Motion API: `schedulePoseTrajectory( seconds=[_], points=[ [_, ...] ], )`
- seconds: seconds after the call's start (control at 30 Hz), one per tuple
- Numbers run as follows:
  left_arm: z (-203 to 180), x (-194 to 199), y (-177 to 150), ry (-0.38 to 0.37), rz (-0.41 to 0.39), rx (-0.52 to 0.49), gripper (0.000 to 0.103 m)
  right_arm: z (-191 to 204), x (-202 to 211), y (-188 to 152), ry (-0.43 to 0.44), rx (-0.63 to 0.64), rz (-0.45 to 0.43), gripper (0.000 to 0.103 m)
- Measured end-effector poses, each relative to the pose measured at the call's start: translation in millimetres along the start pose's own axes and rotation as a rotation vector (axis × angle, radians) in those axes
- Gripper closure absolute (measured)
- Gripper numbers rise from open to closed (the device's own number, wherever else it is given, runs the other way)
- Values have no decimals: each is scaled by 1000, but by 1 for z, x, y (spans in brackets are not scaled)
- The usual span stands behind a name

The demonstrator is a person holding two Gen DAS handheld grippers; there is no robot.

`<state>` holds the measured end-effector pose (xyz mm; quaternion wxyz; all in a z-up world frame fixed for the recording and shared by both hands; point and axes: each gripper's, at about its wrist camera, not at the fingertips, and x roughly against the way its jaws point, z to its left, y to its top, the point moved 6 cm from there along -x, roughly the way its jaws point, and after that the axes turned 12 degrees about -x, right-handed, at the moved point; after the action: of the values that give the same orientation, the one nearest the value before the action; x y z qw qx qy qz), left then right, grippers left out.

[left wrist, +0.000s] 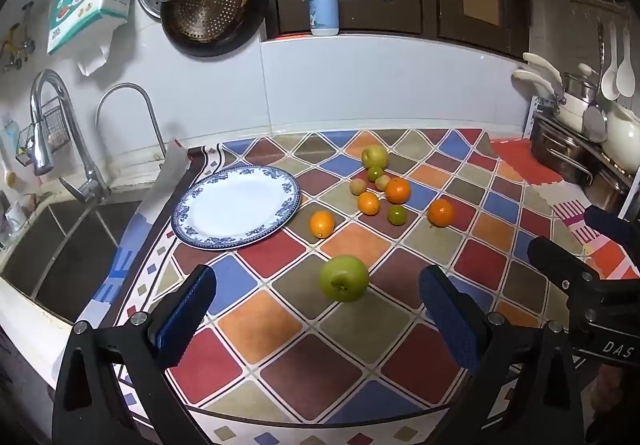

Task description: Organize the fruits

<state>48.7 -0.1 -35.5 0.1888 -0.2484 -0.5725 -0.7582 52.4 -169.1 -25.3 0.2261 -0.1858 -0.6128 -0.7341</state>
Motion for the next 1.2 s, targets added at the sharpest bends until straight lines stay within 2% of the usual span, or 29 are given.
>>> schedulePoseTrajectory(
  seconds=[1.2],
  points=[
    [8,3,0,11,-12,2,0,0,2,2,-2,3,1,1]
  ],
)
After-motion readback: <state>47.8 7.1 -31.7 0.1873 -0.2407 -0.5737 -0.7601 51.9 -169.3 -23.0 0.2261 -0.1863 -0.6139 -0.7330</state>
